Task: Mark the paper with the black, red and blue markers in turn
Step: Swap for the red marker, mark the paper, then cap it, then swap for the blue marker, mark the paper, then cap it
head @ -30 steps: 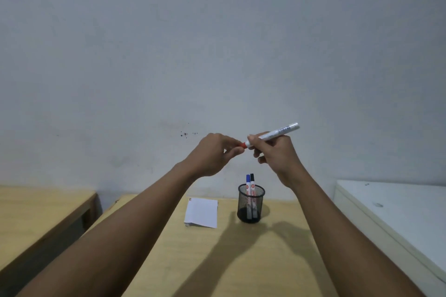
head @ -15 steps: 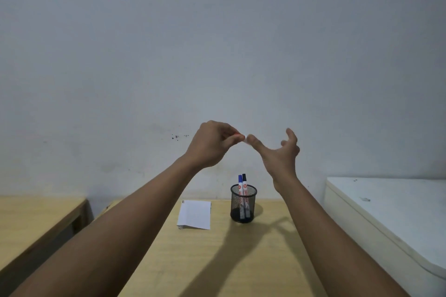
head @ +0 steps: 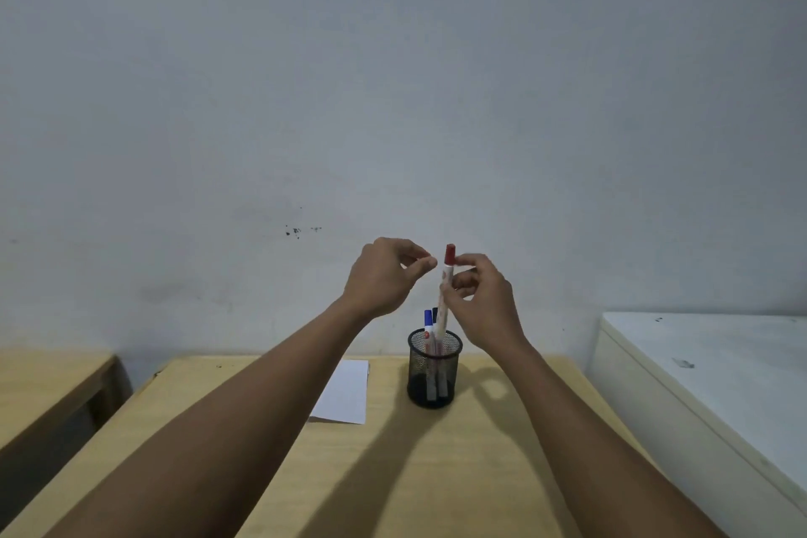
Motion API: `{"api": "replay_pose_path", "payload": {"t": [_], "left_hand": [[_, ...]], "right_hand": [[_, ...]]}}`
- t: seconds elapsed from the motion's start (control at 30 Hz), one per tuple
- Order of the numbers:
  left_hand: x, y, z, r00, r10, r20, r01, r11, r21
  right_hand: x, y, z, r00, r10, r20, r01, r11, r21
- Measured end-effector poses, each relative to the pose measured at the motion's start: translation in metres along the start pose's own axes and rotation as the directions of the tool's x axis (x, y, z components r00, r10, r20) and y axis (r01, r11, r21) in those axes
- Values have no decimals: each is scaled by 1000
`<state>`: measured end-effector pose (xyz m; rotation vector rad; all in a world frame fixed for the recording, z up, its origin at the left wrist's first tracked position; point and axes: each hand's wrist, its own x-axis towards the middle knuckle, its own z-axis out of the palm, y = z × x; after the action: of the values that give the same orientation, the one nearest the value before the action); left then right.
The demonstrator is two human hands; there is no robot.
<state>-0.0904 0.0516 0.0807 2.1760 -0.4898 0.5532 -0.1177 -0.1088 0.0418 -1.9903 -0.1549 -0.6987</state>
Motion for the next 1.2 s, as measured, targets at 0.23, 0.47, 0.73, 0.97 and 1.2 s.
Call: {"api": "replay_pose_path", "payload": {"t": [0.23, 0.47, 0.73, 0.97, 1.2], "left_hand": [[2, -62, 55, 970, -207, 128, 189, 972, 142], [9, -83, 87, 941, -274, 201, 249, 958, 138], [17, -92, 106, 938, -254, 234, 233, 966, 112], [19, -90, 108, 946, -276, 169, 267, 961, 74], [25, -71, 67, 960, -281, 13, 280, 952, -120]], "right_hand": [[18, 50, 16, 994, 4, 111, 20, 976, -215], [21, 78, 28, 971, 79, 225, 16, 920, -391], [23, 100, 37, 946, 137, 292, -5, 912, -411], [23, 107, 41, 963, 118, 244, -8, 913, -408], [26, 75, 31, 1000, 3, 6, -1, 961, -275]]}}
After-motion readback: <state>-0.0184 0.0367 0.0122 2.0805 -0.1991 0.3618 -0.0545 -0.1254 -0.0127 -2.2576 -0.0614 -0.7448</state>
